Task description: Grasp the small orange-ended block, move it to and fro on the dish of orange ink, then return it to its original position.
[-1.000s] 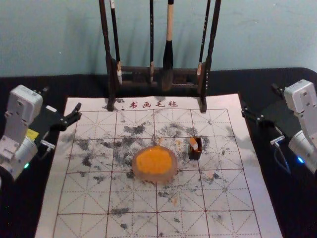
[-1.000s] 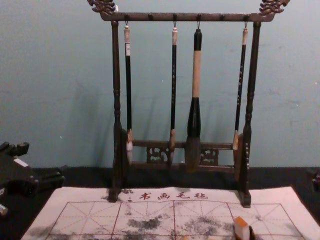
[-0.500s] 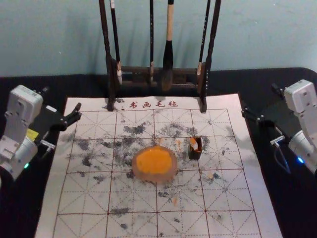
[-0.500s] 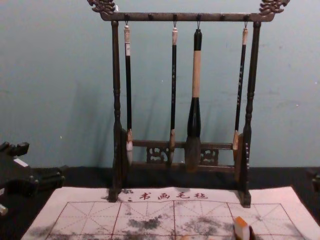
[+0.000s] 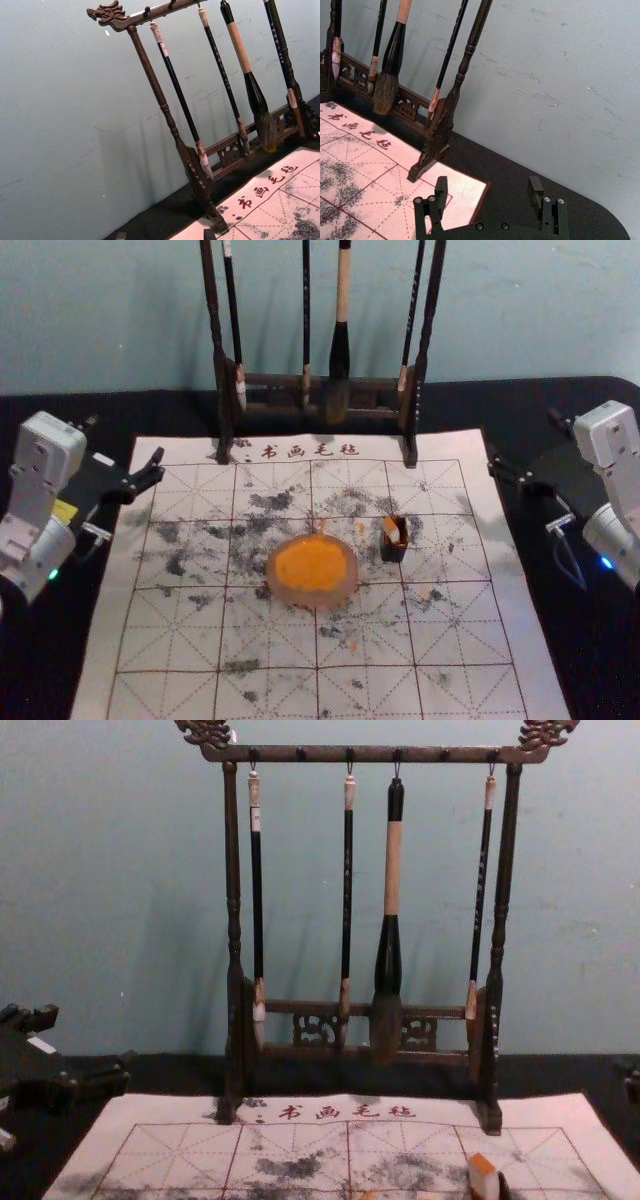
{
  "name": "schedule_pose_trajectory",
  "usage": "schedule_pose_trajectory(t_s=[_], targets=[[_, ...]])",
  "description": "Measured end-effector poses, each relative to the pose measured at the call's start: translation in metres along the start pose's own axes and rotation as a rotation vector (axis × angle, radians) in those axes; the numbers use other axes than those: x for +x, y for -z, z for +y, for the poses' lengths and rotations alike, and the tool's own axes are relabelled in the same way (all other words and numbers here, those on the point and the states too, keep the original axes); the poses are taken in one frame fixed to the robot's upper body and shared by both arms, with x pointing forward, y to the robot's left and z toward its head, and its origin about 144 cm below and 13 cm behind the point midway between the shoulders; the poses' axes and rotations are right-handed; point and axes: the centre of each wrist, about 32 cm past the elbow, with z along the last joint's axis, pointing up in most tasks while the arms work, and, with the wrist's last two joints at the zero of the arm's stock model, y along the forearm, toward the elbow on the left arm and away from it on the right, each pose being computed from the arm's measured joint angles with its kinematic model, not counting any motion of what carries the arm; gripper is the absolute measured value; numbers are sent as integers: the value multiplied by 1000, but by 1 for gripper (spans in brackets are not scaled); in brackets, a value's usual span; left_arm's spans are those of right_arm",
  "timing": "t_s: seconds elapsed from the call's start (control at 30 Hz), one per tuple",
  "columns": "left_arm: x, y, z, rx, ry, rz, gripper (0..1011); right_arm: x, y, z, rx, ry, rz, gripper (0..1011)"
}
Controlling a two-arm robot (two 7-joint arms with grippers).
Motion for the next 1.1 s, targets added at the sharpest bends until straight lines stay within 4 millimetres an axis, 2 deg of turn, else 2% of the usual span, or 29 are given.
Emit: schedule_pose_trajectory(t_s=[0.93, 1.1], targets=[[0, 0, 0, 0, 0, 0, 1001, 0, 0, 0, 0, 0, 0, 1002], [0, 0, 0, 0, 0, 0, 1001, -4, 1, -6, 7, -30, 8, 1002]])
